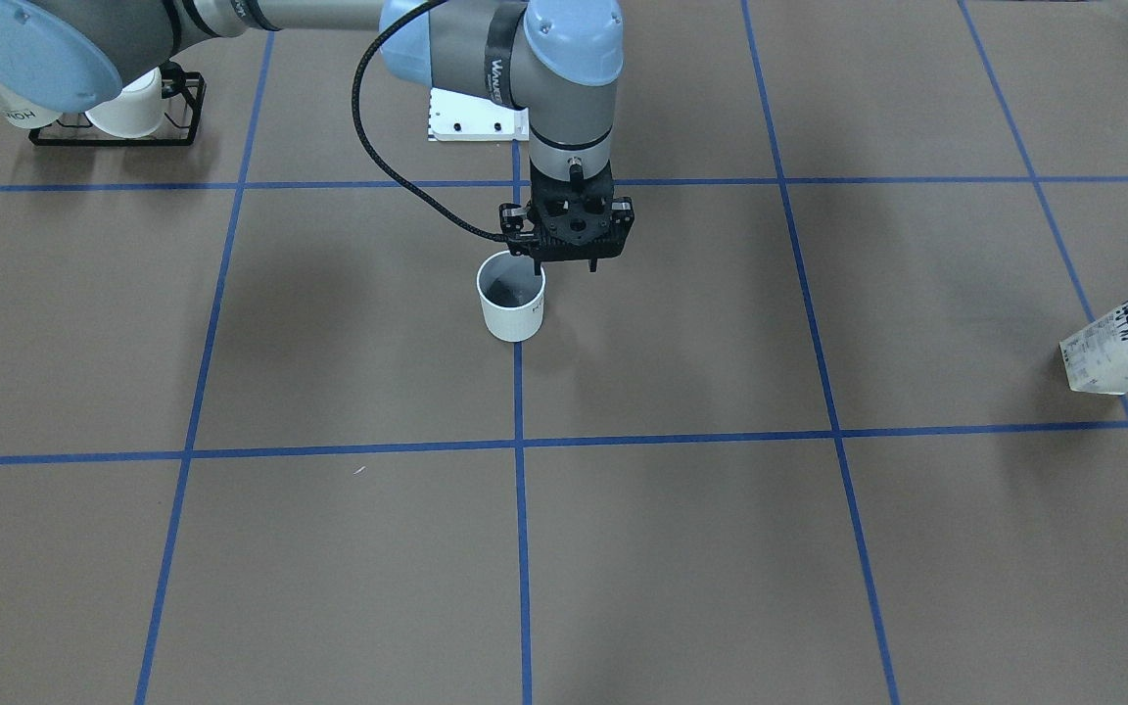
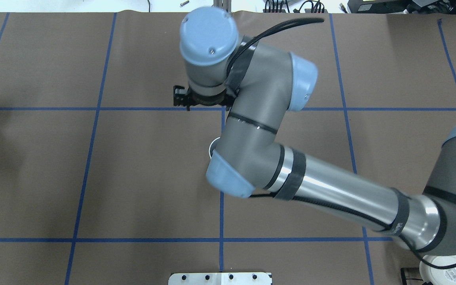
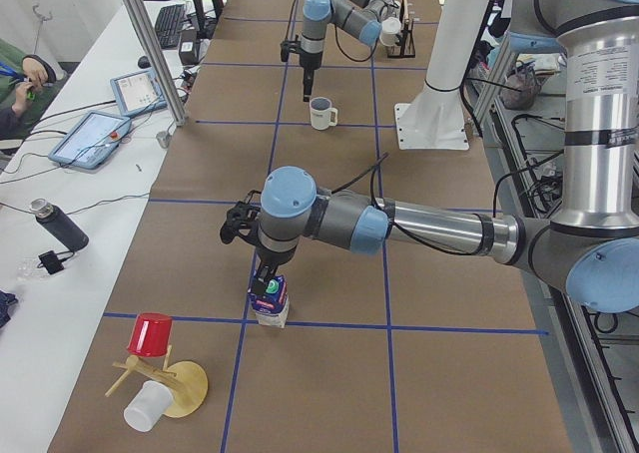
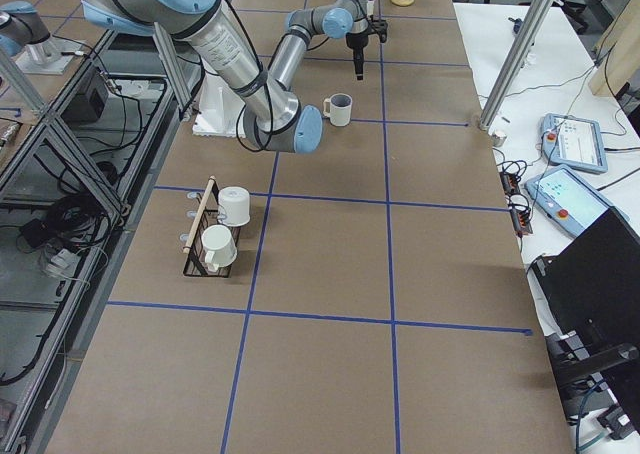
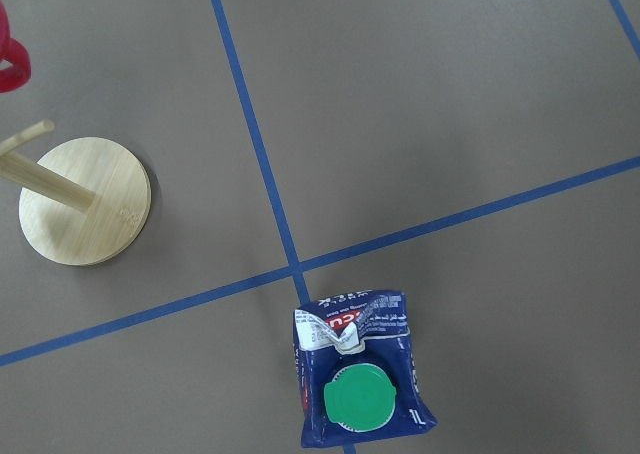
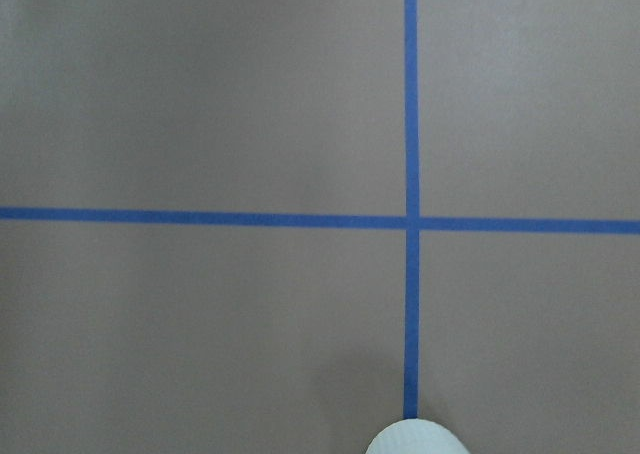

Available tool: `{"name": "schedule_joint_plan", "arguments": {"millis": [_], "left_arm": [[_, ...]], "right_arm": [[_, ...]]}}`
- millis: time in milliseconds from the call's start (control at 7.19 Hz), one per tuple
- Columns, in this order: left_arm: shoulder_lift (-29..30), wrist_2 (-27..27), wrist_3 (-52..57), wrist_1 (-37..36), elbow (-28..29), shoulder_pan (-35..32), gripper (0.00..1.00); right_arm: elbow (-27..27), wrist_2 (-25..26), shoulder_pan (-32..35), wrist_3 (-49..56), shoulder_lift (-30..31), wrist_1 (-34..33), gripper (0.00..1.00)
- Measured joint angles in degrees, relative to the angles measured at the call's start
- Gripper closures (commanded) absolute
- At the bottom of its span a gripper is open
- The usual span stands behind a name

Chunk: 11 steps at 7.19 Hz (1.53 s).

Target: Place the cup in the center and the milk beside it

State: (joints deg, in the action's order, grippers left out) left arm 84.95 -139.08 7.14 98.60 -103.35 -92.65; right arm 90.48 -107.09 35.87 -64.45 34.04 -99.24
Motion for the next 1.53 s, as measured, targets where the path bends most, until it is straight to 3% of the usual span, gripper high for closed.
{"name": "schedule_joint_plan", "arguments": {"millis": [139, 417, 695, 1113, 1530], "left_arm": [[-0.4, -1.3, 0.1, 0.7, -0.1, 0.0, 0.01], [-0.9, -2.2, -0.3, 5.5, 0.1, -0.1, 0.01], [-1.1, -3.4, -0.3, 7.4, 0.0, 0.0, 0.01], [-1.0, -3.7, 0.2, 8.0, 0.2, 0.0, 0.01], [-1.0, -3.7, 0.2, 8.0, 0.8, 0.0, 0.01]], "right_arm": [[1.3, -4.9, 5.6, 5.6, 2.6, 0.1, 0.01], [4.5, -14.8, 18.6, 24.4, 14.3, 3.7, 0.01], [5.2, -20.0, 29.2, 46.6, 26.9, 6.4, 0.01], [6.1, -21.1, 42.4, 72.3, 47.1, 9.1, 0.0], [6.7, -17.8, 53.3, 80.5, 62.7, 13.5, 0.0]]}}
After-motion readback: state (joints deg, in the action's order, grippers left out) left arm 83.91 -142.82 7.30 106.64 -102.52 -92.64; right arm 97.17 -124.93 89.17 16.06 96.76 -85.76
